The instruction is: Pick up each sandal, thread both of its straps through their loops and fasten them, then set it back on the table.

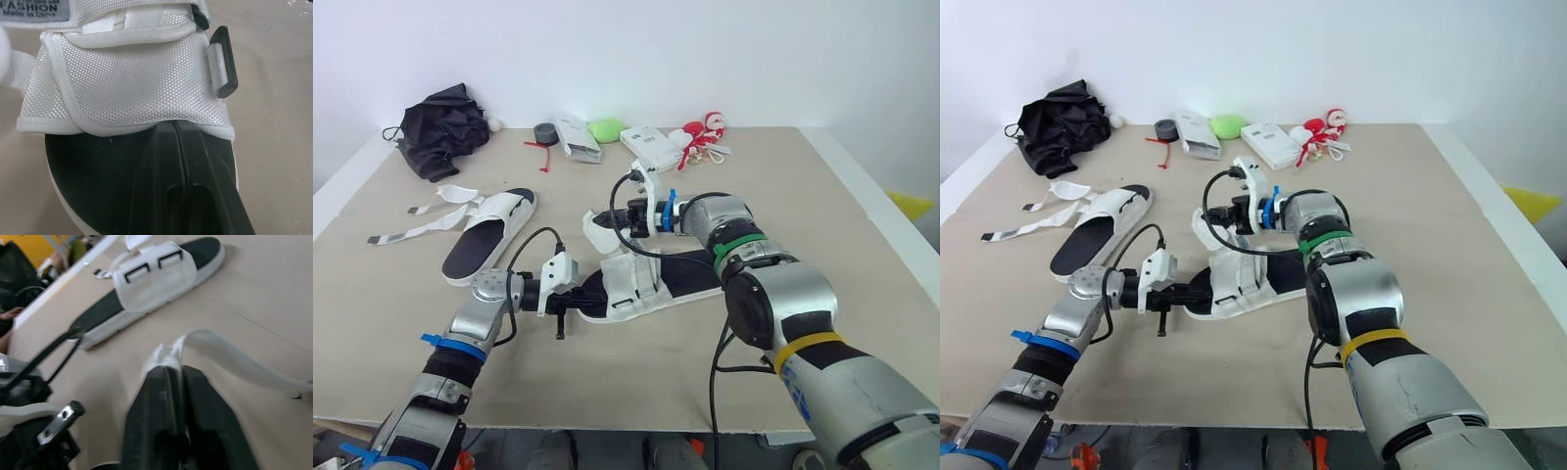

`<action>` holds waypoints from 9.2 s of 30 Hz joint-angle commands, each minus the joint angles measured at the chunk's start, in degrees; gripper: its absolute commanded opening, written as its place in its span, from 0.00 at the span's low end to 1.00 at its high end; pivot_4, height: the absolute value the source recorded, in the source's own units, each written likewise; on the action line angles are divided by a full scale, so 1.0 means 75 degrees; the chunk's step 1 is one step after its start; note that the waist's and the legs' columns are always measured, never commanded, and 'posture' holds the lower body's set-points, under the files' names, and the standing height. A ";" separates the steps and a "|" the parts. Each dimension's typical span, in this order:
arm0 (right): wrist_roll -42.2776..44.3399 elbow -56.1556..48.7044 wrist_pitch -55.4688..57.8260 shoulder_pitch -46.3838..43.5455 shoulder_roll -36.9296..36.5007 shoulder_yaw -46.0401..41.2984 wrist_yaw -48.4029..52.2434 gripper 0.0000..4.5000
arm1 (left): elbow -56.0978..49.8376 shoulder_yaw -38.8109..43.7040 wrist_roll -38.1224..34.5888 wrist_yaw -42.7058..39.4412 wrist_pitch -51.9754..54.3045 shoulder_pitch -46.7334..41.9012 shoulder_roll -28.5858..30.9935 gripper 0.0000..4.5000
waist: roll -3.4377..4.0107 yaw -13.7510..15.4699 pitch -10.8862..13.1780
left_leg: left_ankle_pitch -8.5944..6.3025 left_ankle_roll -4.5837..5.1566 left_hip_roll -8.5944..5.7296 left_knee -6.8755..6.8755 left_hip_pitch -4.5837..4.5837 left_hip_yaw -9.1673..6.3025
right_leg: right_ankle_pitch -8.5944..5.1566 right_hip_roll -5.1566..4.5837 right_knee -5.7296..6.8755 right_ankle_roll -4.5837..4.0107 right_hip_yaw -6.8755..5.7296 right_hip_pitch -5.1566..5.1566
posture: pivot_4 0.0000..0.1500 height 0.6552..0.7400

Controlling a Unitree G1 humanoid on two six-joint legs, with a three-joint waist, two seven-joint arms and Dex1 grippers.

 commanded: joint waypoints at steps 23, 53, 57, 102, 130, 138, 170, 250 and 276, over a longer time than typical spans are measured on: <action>-0.0049 -0.1971 -0.2294 0.0509 -0.1102 0.1100 0.2404 0.01 | 0.1422 -0.0715 0.0742 -0.0291 0.0156 0.0031 -0.0143 0.00 | 0.0000 0.0031 0.0004 | 0.0000 -0.0001 -0.0009 0.0009 -0.0008 -0.0002 | -0.0004 -0.0009 0.0002 0.0009 -0.0002 0.0001 | 1.00 0.98; -0.0119 -0.2074 -0.1461 0.0267 -0.1377 0.1625 0.3312 0.63 | 0.1271 -0.0744 0.0729 -0.0339 0.0206 0.0154 -0.0080 0.00 | 0.0002 0.0024 0.0005 | 0.0002 -0.0004 -0.0005 0.0013 0.0001 -0.0002 | 0.0002 -0.0004 0.0005 0.0004 -0.0001 0.0005 | 1.00 0.98; -0.0400 -0.2156 -0.1449 0.0056 -0.1472 0.1962 0.3360 0.63 | 0.1228 -0.0745 0.0722 -0.0331 0.0232 0.0185 -0.0075 0.00 | 0.0002 0.0024 0.0005 | 0.0002 -0.0004 -0.0005 0.0013 0.0001 -0.0002 | 0.0002 -0.0003 0.0005 0.0005 -0.0001 0.0005 | 1.00 0.98; -0.0622 -0.1347 0.0299 -0.0352 -0.1631 0.2140 0.2823 0.63 | 0.1243 -0.0748 0.0710 -0.0186 0.0355 0.0184 -0.0116 0.00 | 0.0001 0.0018 -0.0012 | 0.0002 -0.0004 -0.0002 0.0009 0.0023 0.0000 | -0.0002 -0.0001 0.0006 0.0001 0.0000 0.0018 | 1.00 0.98; -0.0002 -0.0533 0.0270 -0.0639 -0.0365 0.1045 0.1553 0.63 | 0.1006 -0.0682 0.0633 -0.0063 0.0452 0.0432 -0.0064 0.00 | 0.0002 0.0013 -0.0011 | 0.0002 -0.0004 -0.0001 0.0010 0.0021 -0.0002 | -0.0001 0.0000 0.0008 -0.0001 0.0000 0.0017 | 1.00 0.98; 0.0509 -0.0570 0.0338 -0.0846 -0.0368 0.0312 0.1250 0.14 | 0.0977 -0.0694 0.0621 -0.0057 0.0490 0.0444 -0.0081 0.00 | 0.0002 0.0014 -0.0011 | 0.0002 -0.0004 -0.0001 0.0009 0.0021 -0.0001 | -0.0001 0.0000 0.0008 0.0000 0.0001 0.0017 | 1.00 0.98; 0.0050 -0.9896 -0.5572 0.4923 -0.2004 0.1974 0.1137 0.02 | 0.1441 -0.0736 0.0755 -0.0248 0.0331 0.0131 -0.0216 0.00 | -0.0024 0.0079 -0.0008 | 0.0008 -0.0016 -0.0020 0.0020 0.0006 -0.0011 | -0.0008 -0.0010 -0.0005 0.0025 0.0006 0.0027 | 1.00 0.98; 0.7323 -1.2509 0.7930 0.5415 -0.3212 0.2452 -0.5476 0.03 | 0.2191 -0.1391 0.1246 -0.0630 -0.0996 -0.0423 -0.0181 0.00 | -0.0120 0.0106 -0.0041 | -0.0012 -0.0010 -0.0012 0.0013 -0.0007 -0.0016 | -0.0036 -0.0012 -0.0020 -0.0002 0.0012 0.0017 | 1.00 0.98; 0.8273 -0.9046 0.8783 0.3392 -0.2692 0.1793 -0.5385 0.03 | 0.2593 -0.1305 0.1325 -0.0494 -0.1129 -0.0522 -0.0397 0.00 | -0.0103 0.0238 -0.0042 | -0.0005 0.0001 -0.0029 0.0015 -0.0040 -0.0025 | -0.0041 -0.0024 -0.0030 0.0012 0.0003 0.0017 | 1.00 0.98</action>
